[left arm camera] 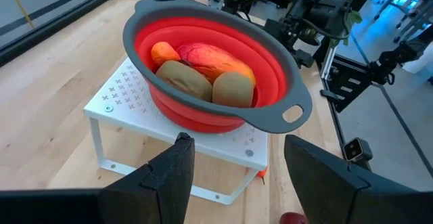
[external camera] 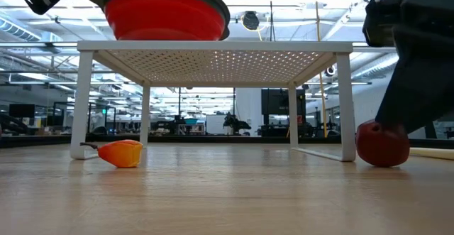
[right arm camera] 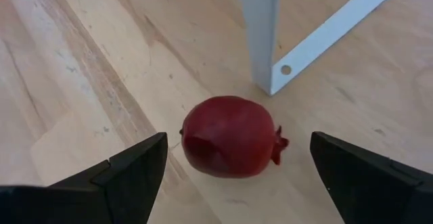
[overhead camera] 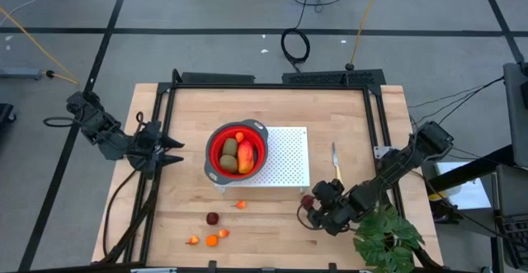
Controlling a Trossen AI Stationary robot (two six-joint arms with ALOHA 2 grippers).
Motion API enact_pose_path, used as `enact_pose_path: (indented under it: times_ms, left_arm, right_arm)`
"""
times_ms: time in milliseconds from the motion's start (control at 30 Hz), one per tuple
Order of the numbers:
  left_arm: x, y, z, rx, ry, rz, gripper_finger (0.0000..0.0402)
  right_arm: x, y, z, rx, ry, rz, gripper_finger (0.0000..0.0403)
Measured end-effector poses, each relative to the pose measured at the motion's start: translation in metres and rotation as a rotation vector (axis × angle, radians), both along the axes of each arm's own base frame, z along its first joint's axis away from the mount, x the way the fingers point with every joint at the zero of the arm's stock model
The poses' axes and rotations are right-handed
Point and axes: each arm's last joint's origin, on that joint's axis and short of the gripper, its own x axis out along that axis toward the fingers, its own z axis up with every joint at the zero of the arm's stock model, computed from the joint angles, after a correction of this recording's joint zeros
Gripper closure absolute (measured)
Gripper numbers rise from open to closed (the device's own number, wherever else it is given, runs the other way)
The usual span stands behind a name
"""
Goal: Pick & Place Fruit
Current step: Put the red pomegranate into the red strainer bowl on the shelf
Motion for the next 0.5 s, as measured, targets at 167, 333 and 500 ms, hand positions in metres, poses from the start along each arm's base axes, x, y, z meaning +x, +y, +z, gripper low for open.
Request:
enact_pose_path:
  times_ms: [167, 333, 500]
  left_arm:
    - [0.000, 0.000, 0.000, -0.004, 0.000, 0.002, 0.0172]
    - [0.000, 0.000, 0.000, -0.018, 0.000, 0.008, 0.0172]
    - [0.000, 0.000, 0.000, -0.020, 0.000, 0.009, 0.0172]
  right_arm:
    - [0.003, 0.002, -0.009, -0.011, 0.017, 0.001, 0.0046]
    - [0.005, 0.000, -0.013, -0.016, 0.023, -0.005, 0.0046]
    - [0.009, -0.002, -0.013, -0.022, 0.022, 0.002, 0.0065]
